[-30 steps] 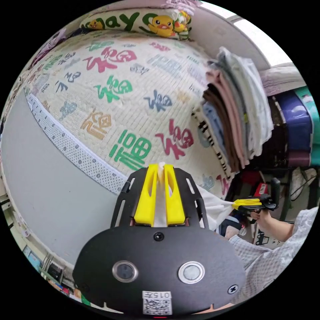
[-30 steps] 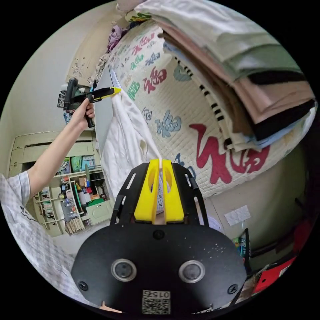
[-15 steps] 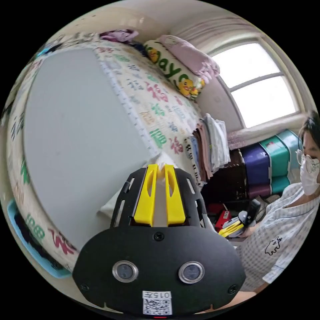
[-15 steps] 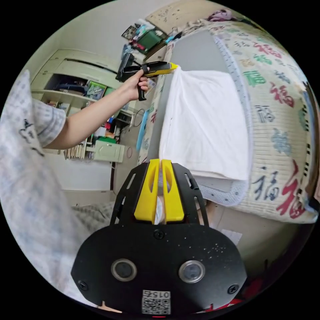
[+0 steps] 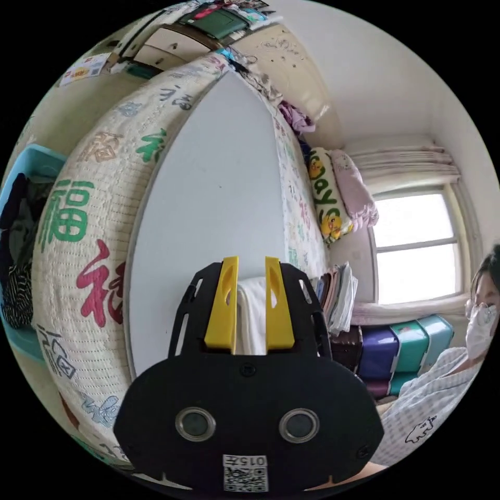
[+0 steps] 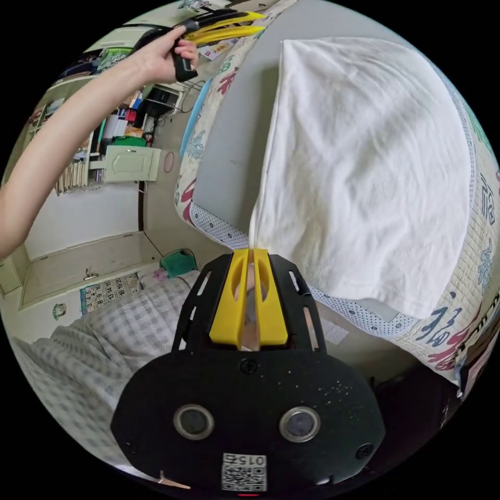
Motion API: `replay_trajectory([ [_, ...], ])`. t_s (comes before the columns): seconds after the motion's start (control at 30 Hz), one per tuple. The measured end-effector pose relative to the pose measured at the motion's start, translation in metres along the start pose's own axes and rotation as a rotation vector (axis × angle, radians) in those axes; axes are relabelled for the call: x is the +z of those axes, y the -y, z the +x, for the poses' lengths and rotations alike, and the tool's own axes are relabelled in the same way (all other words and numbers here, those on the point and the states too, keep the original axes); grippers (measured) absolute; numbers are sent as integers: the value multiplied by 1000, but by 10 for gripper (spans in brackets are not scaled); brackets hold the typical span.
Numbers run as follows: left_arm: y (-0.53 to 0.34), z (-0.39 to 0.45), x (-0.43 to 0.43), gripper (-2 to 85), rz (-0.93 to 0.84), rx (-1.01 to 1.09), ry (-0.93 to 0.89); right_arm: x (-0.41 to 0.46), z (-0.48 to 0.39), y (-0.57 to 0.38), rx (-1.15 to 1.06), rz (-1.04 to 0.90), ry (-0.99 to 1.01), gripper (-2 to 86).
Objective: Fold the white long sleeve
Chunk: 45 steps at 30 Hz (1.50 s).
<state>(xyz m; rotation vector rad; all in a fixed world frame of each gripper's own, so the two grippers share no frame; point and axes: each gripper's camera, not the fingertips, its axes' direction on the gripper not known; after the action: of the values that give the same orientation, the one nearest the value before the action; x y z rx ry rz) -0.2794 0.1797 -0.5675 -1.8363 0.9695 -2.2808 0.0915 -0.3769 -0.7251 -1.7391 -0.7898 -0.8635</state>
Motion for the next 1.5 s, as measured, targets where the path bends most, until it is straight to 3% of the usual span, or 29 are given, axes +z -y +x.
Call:
replay_trajectory([
  [0.1,-4,13,50,107,-187,65,126,21,1,25,-13,-48,-19,-1],
  [0.2,-1,14,66,102,-170,104,244,62,-1,45,-45,-184,117,-4],
  [0.3,7,7,80,105,-225,94,231,71,-8,45,-70,-160,24,-2],
  [0.37,10,6,77,108,-245,94,219,28,-5,40,-116,-14,166,3],
  [0.43,6,4,67,112,-223,94,190,-25,9,33,-159,140,155,13],
  [0.53,-12,-2,46,133,-160,92,132,-114,82,24,-13,421,-1,58],
  [0.63,-32,-4,53,194,-167,126,115,-154,193,27,161,534,74,111],
  [0.73,-41,-6,62,207,-154,160,98,-142,272,43,269,535,79,166],
  [0.87,-42,-11,76,208,-136,177,0,-96,315,79,233,459,120,199],
  [1.03,-51,2,96,199,-152,250,48,-40,322,104,132,417,223,184],
  [1.13,-65,-5,102,156,-77,154,77,-6,334,103,215,399,231,162],
  [1.23,-70,-12,111,108,-131,115,-6,15,337,85,224,418,220,120],
  [1.3,-77,11,101,92,-107,208,-73,18,328,58,181,489,202,111],
  [1.5,-134,138,35,84,43,628,-241,6,292,-126,4,981,351,103],
])
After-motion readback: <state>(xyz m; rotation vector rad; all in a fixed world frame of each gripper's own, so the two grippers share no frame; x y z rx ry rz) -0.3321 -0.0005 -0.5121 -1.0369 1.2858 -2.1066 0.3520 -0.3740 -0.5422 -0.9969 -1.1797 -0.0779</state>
